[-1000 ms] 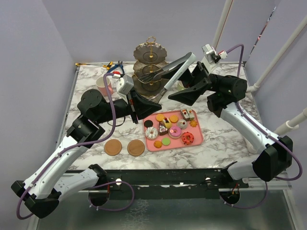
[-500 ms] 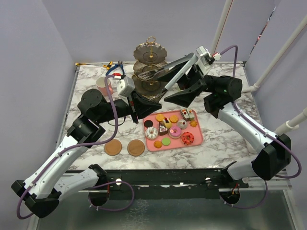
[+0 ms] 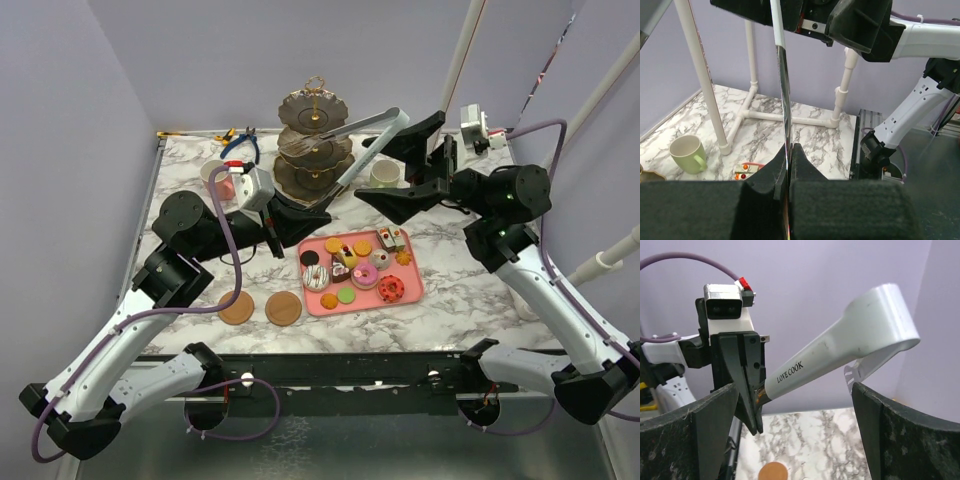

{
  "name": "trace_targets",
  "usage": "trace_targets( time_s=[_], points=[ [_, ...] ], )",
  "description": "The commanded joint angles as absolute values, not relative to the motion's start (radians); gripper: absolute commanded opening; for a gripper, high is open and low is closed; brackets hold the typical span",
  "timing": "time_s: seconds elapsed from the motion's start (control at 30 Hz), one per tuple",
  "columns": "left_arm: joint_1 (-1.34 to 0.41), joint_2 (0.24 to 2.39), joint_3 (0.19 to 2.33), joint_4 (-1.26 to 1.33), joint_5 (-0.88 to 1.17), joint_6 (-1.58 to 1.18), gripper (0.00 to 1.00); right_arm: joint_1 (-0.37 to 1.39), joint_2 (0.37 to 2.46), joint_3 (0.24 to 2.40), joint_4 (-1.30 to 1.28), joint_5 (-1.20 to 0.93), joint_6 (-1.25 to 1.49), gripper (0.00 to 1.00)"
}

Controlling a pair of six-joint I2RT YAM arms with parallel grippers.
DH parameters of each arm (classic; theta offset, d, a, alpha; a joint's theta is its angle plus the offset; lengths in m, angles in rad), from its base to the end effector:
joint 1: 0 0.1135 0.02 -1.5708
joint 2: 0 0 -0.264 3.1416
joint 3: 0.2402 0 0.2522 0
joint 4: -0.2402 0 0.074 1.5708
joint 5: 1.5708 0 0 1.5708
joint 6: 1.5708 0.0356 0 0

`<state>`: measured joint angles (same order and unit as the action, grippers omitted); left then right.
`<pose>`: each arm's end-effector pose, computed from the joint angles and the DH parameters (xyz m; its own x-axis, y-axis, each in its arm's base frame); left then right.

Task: Serve the afternoon tea
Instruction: Pick up the clamp from the tray.

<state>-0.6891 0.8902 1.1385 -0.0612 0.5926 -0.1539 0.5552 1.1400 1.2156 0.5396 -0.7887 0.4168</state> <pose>0.1250 -0.1287 0.4563 -0.0039 -0.1615 -0.9869 0.9617 0.2697 -0.0479 0.1825 0.1429 0.4889 0.0987 0.3970 -0.9125 -0.9884 0.1452 -0.0438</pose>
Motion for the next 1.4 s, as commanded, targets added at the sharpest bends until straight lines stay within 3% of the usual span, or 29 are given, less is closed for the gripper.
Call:
trace_targets(
  time_s=[0.0, 0.43, 0.67, 1.37],
  points=[
    [-0.69, 0.871, 1.16, -0.046, 0.595, -0.147, 0.0, 0.548, 1.131, 1.219, 0.481, -0.707, 0.31, 1.0],
    [-0.69, 0.851, 1.173, -0.07, 0.655, -0.173, 0.0, 0.501, 1.142, 1.362, 0.358, -0.756, 0.206, 1.0],
    [-0.69, 0.853, 1.17, -0.071, 0.67, -0.17, 0.0, 0.486, 1.237, 1.452, 0.461, -1.023, 0.368, 1.0],
    [-0.69, 0.886, 1.188, -0.063, 0.655, -0.156, 0.0, 0.522, 1.343, 1.372, 0.746, -1.079, 0.598, 1.0]
  ],
)
